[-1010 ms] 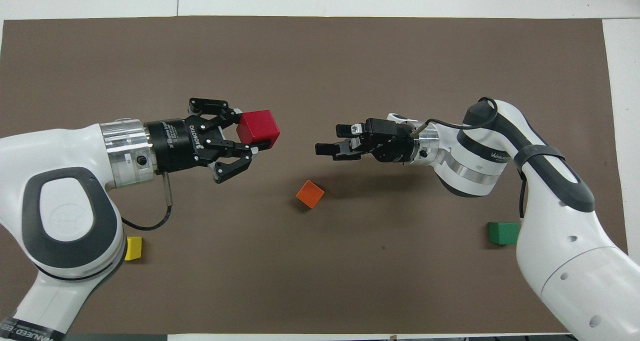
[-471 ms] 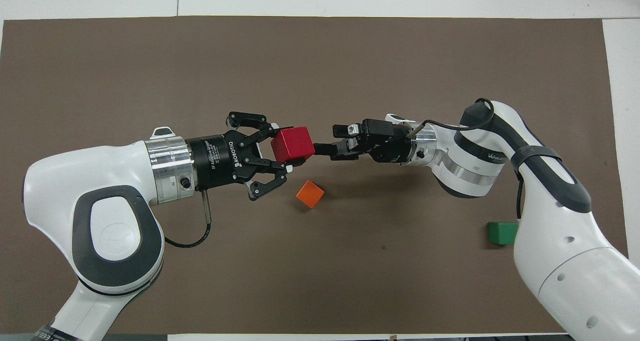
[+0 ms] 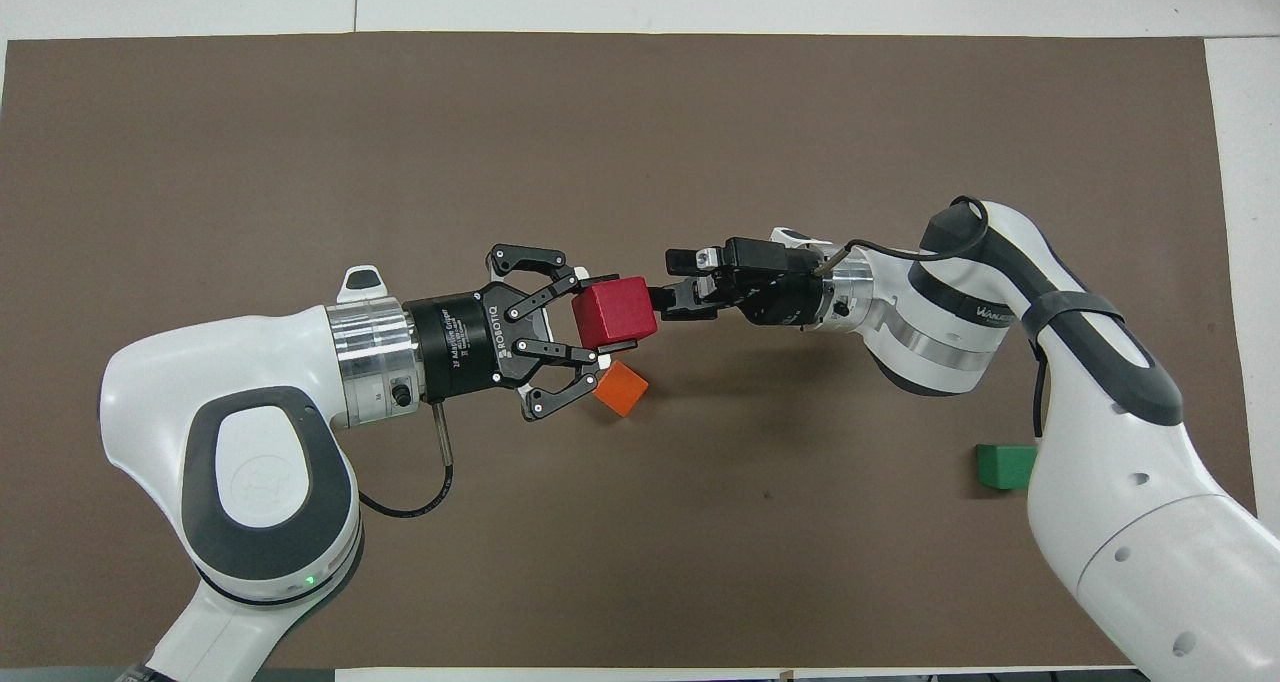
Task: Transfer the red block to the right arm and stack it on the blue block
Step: 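Close the right gripper on the red cube held by the left gripper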
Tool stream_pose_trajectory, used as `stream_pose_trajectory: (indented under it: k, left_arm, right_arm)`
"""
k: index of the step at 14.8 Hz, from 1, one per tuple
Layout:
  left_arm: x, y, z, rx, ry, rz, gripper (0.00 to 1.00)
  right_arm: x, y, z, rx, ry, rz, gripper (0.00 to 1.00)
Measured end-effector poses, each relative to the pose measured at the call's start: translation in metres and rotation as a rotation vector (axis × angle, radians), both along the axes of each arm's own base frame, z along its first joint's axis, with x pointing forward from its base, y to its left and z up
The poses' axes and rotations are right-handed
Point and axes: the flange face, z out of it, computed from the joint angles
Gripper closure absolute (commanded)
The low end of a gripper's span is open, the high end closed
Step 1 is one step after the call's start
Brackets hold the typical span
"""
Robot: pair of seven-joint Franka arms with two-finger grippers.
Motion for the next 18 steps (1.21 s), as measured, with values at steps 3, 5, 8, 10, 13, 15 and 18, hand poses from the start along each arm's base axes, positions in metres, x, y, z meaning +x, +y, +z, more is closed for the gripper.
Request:
stream_pose_trajectory:
  k: [3,5,8,10,13,15,18]
  left_arm:
    - [0.000,-0.001,-0.009,-0.037,-0.017,0.006,1.00]
    - [0.002,-0.001,-0.016,-0.047,-0.008,0.014,1.00]
    - [0.003,-0.005,-0.027,-0.059,-0.007,0.029,1.00]
    - [0.001,-0.011,-0.032,-0.061,-0.015,0.046,1.00]
    - [-0.002,-0.019,-0.035,-0.052,-0.014,0.052,1.00]
    - [-0.002,-0.019,-0.035,-0.051,-0.014,0.054,1.00]
    - [-0.002,-0.018,-0.035,-0.051,-0.015,0.056,1.00]
  right_arm:
    - [0.000,0.000,0.000,0.000,0.000,0.000,0.00]
    - [0.000,0.001,0.000,0.000,0.000,0.002,0.00]
    - [-0.003,0.007,-0.001,-0.005,-0.009,0.004,0.00]
    - [-0.005,0.011,-0.001,-0.007,-0.011,0.009,0.00]
    - [-0.005,0.012,-0.001,-0.007,-0.011,0.009,0.00]
    - [-0.005,0.012,-0.002,-0.011,-0.011,0.007,0.04]
    - [-0.003,0.011,-0.004,-0.024,-0.007,-0.003,0.19]
